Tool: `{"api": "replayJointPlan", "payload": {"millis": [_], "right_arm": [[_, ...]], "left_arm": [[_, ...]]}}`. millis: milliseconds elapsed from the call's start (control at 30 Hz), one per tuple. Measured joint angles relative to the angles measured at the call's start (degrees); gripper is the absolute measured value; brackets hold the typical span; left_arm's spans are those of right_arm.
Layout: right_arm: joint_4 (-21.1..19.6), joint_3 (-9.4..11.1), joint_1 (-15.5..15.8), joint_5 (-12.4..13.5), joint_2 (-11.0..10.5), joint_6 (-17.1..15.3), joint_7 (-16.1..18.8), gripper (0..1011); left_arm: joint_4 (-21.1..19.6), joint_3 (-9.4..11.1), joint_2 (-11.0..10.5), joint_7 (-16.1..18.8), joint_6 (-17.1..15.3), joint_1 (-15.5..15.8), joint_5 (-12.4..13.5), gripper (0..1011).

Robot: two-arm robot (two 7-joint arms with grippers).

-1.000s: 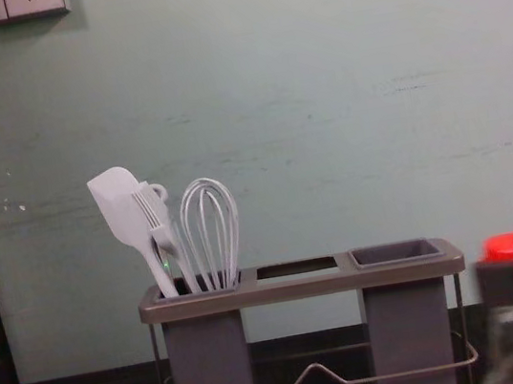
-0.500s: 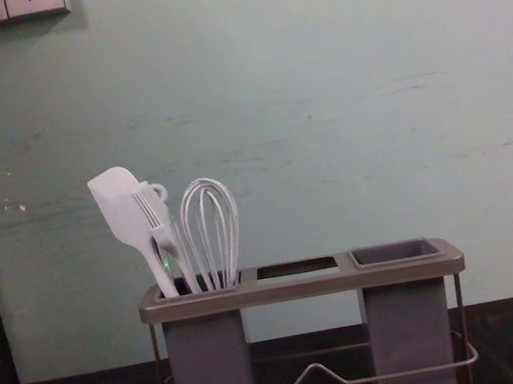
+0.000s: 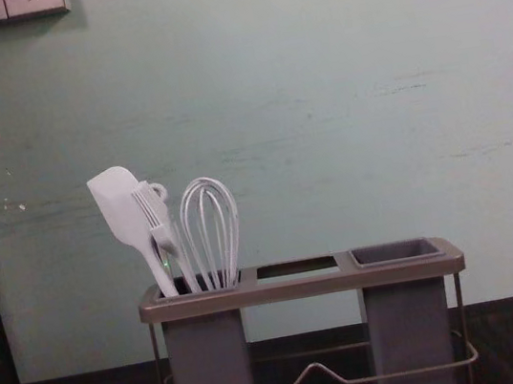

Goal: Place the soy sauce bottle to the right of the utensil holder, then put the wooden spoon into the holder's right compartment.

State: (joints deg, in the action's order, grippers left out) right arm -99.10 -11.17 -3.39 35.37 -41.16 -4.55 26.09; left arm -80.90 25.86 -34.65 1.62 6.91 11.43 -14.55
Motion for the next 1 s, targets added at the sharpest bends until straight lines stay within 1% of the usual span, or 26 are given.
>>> {"api": "replayJointPlan", "payload": {"millis": [33, 133, 167, 200, 300, 433, 500, 700, 1000], "right_arm": [[1.01, -0.79, -1.64, -0.58, 0.57, -0.27, 0.05, 382], [2.31, -1.94, -3.77, -1.63, 1.37, -0.72, 0.04, 382], [3.10, -2.72, -5.11, -2.43, 1.84, -1.05, 0.00, 382], [3.10, -2.72, -5.11, -2.43, 1.84, -1.05, 0.00, 382], [4.99, -4.48, -8.06, -4.15, 3.18, -1.92, -0.15, 381], [6.60, -5.47, -9.98, -5.28, 4.44, -2.58, -0.61, 382], [7.46, -5.79, -10.76, -5.82, 5.15, -2.80, -0.98, 382], [9.13, -5.90, -11.58, -6.74, 6.64, -2.99, -1.92, 382], [11.28, -6.09, -12.58, -7.95, 8.12, -2.29, -1.91, 382]], "left_arm": [[0.00, 0.00, 0.00, 0.00, 0.00, 0.00, 0.00, 1011], [0.00, 0.00, 0.00, 0.00, 0.00, 0.00, 0.00, 1011], [0.00, 0.00, 0.00, 0.00, 0.00, 0.00, 0.00, 1011], [0.00, 0.00, 0.00, 0.00, 0.00, 0.00, 0.00, 1011], [0.00, 0.00, 0.00, 0.00, 0.00, 0.00, 0.00, 1011], [0.00, 0.00, 0.00, 0.00, 0.00, 0.00, 0.00, 1011], [0.00, 0.00, 0.00, 0.00, 0.00, 0.00, 0.00, 1012], [0.00, 0.00, 0.00, 0.00, 0.00, 0.00, 0.00, 1012], [0.00, 0.00, 0.00, 0.00, 0.00, 0.00, 0.00, 1012]]}}
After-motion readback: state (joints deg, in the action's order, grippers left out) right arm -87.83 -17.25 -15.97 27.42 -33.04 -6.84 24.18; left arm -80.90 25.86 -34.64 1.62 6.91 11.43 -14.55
